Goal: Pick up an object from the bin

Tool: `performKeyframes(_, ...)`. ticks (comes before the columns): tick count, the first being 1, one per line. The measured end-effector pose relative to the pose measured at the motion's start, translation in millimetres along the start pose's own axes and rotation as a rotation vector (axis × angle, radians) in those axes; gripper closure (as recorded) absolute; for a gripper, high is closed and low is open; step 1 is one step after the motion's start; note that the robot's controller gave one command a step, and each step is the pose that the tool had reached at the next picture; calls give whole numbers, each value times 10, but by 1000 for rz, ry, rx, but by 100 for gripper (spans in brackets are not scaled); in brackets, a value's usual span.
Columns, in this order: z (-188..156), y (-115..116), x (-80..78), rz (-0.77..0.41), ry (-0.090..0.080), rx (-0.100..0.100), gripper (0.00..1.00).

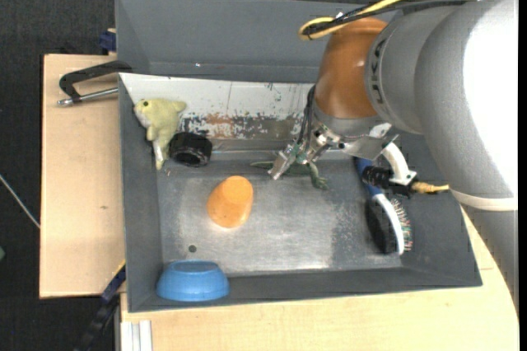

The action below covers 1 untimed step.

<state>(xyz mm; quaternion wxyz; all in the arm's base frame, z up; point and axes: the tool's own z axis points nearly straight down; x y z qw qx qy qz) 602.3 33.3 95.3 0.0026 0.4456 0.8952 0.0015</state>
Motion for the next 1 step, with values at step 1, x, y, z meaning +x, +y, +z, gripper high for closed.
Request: performKeyframes(1,-155,14,1,-3,1,0,100)
